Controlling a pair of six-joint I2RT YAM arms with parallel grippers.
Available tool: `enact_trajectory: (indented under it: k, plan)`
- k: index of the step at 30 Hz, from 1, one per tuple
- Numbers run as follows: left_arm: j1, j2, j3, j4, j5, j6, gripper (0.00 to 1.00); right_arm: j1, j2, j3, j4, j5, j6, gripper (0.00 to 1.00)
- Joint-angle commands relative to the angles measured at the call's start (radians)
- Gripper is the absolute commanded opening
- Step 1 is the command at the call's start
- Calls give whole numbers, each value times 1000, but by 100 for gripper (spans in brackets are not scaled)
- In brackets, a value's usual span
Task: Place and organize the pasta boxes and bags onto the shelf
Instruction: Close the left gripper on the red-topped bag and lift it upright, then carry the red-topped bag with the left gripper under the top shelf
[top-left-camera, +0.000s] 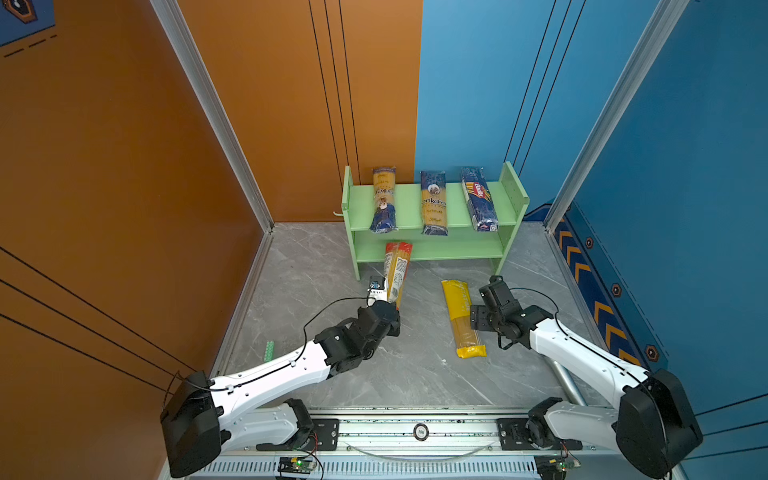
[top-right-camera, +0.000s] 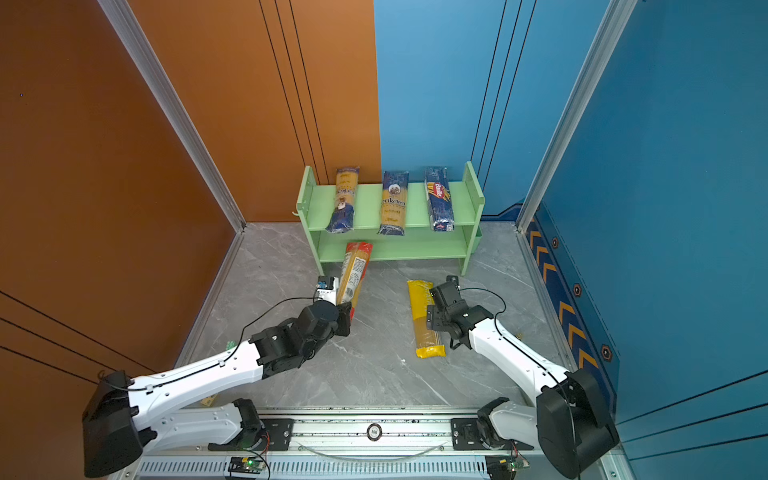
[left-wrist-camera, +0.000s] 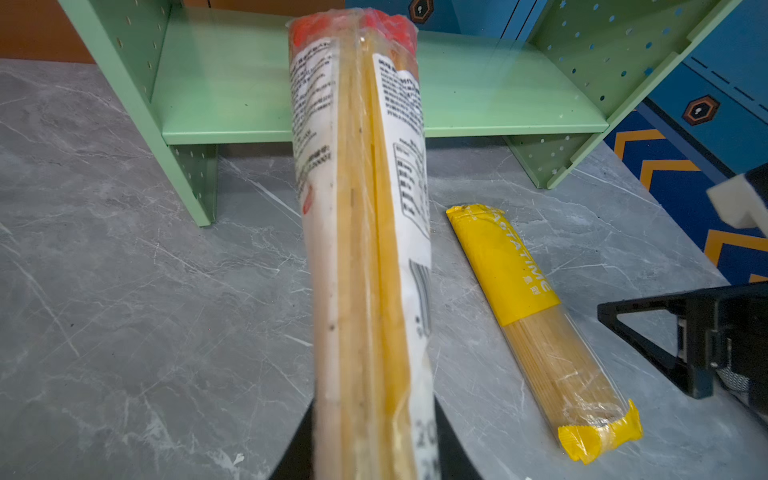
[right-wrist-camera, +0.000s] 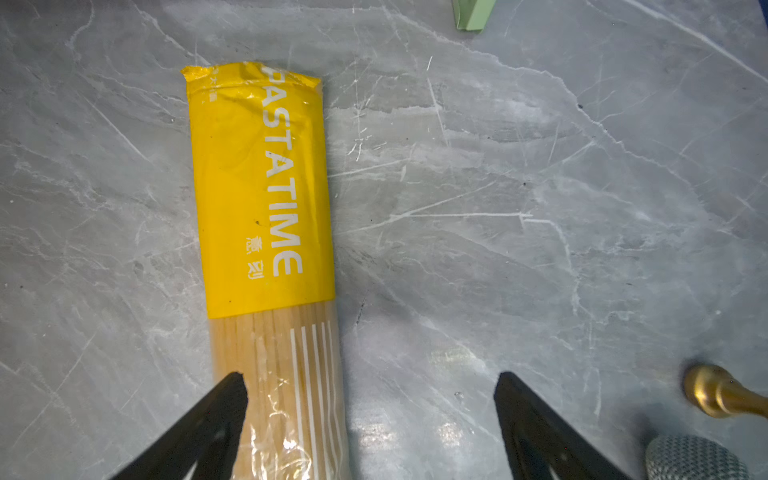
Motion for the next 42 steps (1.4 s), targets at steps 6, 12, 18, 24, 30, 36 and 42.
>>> enact_trajectory:
  k: [6, 12, 18, 24, 30, 36, 42]
  plan:
    - [28, 55, 129, 217, -35, 45, 0, 2, 30, 44, 10, -14, -4, 91]
    - [30, 119, 169, 238, -56, 53, 0, 2, 40, 56, 15, -21, -8, 91]
    - [39, 168, 208, 249, -69, 76, 0, 0, 45, 56, 16, -24, -12, 91]
    - [55, 211, 241, 272, -79, 94, 0, -2, 45, 55, 18, -26, -17, 91]
    - [67, 277, 306, 283, -82, 97, 0, -5, 40, 48, 19, -28, -20, 91]
    - [67, 322, 335, 295, -119, 88, 0, -10, 34, 43, 20, -35, -25, 91]
    - [71, 350, 357, 302, -143, 88, 0, -20, 33, 46, 19, -45, -34, 91]
